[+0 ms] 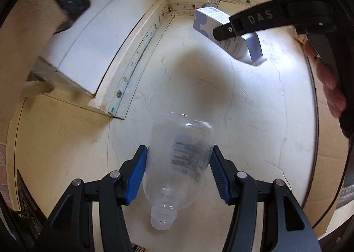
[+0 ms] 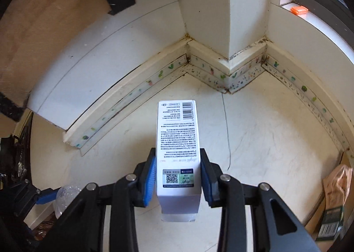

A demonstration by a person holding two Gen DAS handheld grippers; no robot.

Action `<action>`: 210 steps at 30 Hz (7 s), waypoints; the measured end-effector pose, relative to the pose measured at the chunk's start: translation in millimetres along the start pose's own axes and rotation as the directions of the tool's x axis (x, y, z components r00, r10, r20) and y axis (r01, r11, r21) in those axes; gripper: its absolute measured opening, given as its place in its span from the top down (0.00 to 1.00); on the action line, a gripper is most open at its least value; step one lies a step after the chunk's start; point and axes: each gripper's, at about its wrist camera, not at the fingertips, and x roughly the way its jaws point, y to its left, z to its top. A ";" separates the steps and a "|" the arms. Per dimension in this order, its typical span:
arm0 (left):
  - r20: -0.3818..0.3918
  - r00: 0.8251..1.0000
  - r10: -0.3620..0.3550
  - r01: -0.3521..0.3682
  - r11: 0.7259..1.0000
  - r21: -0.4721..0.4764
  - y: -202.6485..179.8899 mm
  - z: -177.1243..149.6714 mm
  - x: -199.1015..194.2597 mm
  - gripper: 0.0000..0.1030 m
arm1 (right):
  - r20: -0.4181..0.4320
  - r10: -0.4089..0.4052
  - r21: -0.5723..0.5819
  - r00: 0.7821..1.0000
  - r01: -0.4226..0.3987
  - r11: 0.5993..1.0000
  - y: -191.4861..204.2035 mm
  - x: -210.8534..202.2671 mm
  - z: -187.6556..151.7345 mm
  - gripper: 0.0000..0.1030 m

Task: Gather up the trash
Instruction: 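Carry the bottle and white box down over the bin with both grippers, then open both grippers to drop the bottle and box into the bin, then raise both grippers back toward the milk carton on the cardboard, then grasp the green-and-beige milk carton with the right gripper, then carry the milk carton down over the bin with the right gripper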

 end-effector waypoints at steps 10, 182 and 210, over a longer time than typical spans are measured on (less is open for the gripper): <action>0.086 0.992 -0.095 0.096 0.995 -0.007 28.6 -91.9 -58.0 0.47 | 0.002 0.049 0.129 0.999 -0.049 0.990 66.9 -84.4 -107.1 0.66; 0.194 0.976 -0.097 0.087 0.994 0.060 -123.9 141.0 -11.6 0.20 | 0.041 -0.310 0.499 0.950 0.249 0.830 -204.4 -67.4 -122.3 0.53; 0.291 0.943 -0.163 0.125 0.982 0.144 -70.0 -24.3 -130.4 0.20 | 0.273 -0.241 0.480 0.931 0.085 0.873 -9.6 -185.9 -212.1 0.54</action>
